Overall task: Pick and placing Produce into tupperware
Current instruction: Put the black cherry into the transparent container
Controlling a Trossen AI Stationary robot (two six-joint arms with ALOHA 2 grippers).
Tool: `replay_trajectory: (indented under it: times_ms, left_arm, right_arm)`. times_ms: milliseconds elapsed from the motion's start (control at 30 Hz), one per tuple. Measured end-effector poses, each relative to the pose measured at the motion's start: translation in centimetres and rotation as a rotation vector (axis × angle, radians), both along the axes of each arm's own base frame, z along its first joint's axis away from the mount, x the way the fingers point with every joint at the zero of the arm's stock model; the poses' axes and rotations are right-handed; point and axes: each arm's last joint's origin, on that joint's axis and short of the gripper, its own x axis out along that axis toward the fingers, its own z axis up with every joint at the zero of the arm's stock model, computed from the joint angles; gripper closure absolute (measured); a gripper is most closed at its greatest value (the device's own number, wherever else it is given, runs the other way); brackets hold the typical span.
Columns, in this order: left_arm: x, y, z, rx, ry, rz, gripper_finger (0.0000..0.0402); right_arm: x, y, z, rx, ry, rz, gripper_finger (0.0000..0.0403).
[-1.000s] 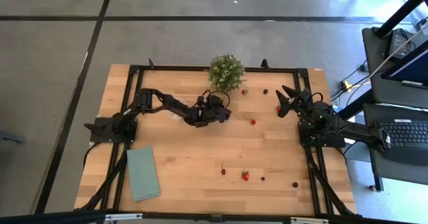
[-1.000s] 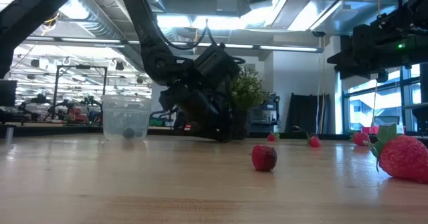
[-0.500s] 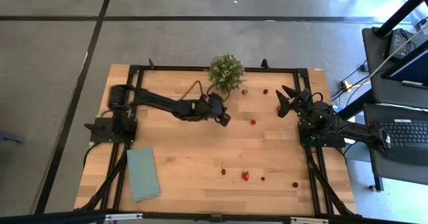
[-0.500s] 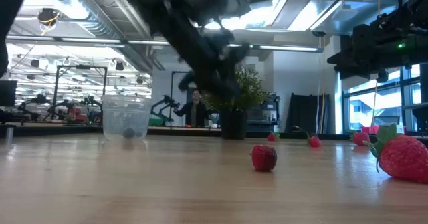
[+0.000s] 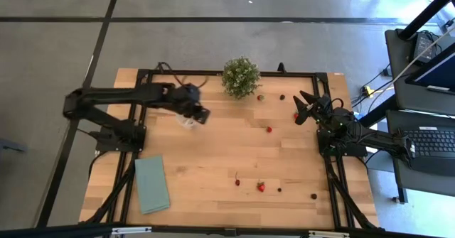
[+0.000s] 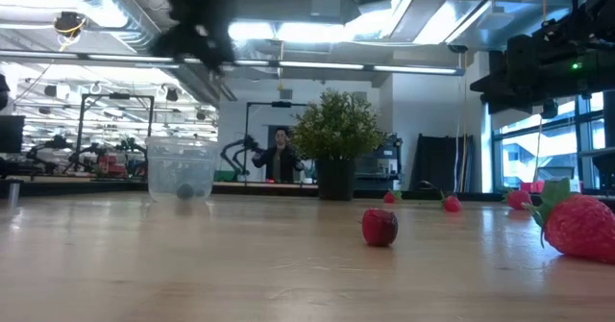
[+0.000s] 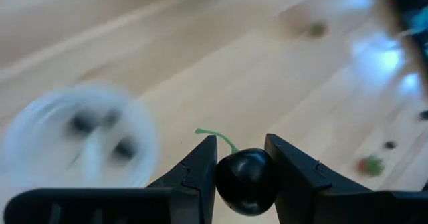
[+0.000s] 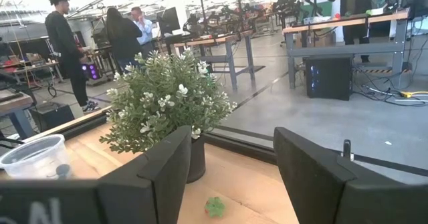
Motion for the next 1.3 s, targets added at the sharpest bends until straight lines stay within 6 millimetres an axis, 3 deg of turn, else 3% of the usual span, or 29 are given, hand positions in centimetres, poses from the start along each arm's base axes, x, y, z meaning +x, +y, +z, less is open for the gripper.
replay_trajectory:
  times_ms: [100,233,433,600,1000,1300]
  left_arm:
    - [-2.3,-0.2,0.1,-0.037,0.123,0.038,0.0300]
    - [-3.5,0.0,-0.4,-0.007,0.267,0.054,0.0299]
    - [-2.4,1.3,-1.3,0.058,0.301,-0.024,0.0299]
    - [-1.6,2.2,-2.6,0.008,0.354,-0.095,0.0297]
    - [0.7,5.4,-6.9,-0.025,0.501,-0.197,0.0286]
    - [0.9,5.7,-7.2,-0.019,0.501,-0.212,0.0282]
  right_arm:
    - [0.0,0.0,0.0,0.001,-0.001,0.000,0.0186]
    - [0.0,0.0,0.0,0.002,-0.002,0.000,0.0186]
    - [0.0,0.0,0.1,0.031,-0.043,0.001,0.0186]
    - [0.0,0.0,0.1,0.062,-0.080,0.003,0.0186]
    - [0.0,0.0,0.1,0.068,-0.085,0.004,0.0186]
    - [0.0,0.0,0.1,0.068,-0.084,0.004,0.0186]
